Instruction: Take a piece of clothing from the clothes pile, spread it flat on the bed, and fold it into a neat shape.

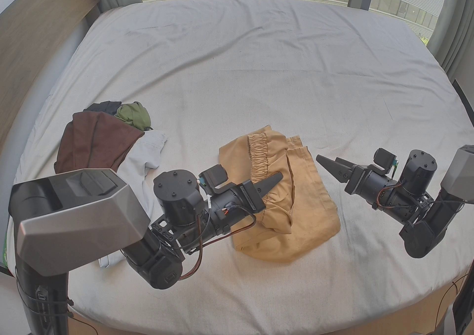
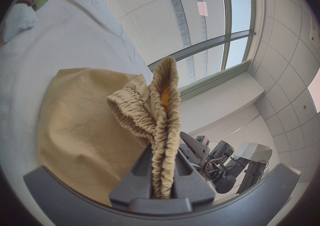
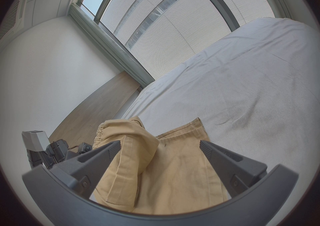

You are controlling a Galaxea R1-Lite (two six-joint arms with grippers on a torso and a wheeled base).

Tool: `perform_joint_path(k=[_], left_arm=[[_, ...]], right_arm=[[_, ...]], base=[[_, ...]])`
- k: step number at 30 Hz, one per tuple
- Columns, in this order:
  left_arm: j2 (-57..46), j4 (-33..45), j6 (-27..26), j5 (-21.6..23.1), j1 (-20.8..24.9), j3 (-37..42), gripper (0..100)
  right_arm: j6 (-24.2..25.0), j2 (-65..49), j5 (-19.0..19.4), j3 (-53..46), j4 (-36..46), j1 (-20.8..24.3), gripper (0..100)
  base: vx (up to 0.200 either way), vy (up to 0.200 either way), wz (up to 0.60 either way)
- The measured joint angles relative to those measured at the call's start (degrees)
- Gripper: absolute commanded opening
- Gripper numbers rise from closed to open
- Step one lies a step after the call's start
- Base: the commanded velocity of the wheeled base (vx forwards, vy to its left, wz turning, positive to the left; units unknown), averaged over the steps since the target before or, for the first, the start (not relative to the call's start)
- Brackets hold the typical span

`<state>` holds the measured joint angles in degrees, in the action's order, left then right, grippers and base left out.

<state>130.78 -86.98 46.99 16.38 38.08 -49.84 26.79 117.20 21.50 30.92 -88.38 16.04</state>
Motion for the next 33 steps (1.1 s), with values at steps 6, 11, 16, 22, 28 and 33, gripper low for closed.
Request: perform_joint_path(k=[6, 11, 16, 22, 28, 33], left_arm=[[1.3, 0.9, 0.0, 0.1, 0.5, -2.1, 0], [2.1, 1.0, 0.1, 0.1, 0.6, -2.9, 0], [2.5, 1.1, 0.1, 0.0, 0.7, -3.2, 0], [2.6, 1.6, 0.6, 0.1, 0.8, -3.1, 100], [2.5, 1.7, 1.3, -0.1, 1.3, -3.4, 100], [2.3, 1.8, 1.3, -0.2, 2.2, -2.5, 100]], right_arm=[[0.0, 0.0, 0.0, 0.1, 0.0, -0.5, 100], [0.0, 0.0, 0.1, 0.1, 0.0, -0.7, 100], [0.0, 0.0, 0.1, 0.1, 0.0, -0.7, 100], [0.0, 0.0, 0.1, 0.1, 0.0, -0.7, 100], [-0.1, 0.0, 0.1, 0.0, 0.0, -0.6, 100], [-0.1, 0.1, 0.0, -0.2, 0.0, -0.6, 100]], base=[[0.000, 0.000, 0.00], [0.000, 0.000, 0.00], [0.000, 0.000, 0.00], [0.000, 0.000, 0.00], [0.000, 0.000, 0.00], [0.000, 0.000, 0.00]])
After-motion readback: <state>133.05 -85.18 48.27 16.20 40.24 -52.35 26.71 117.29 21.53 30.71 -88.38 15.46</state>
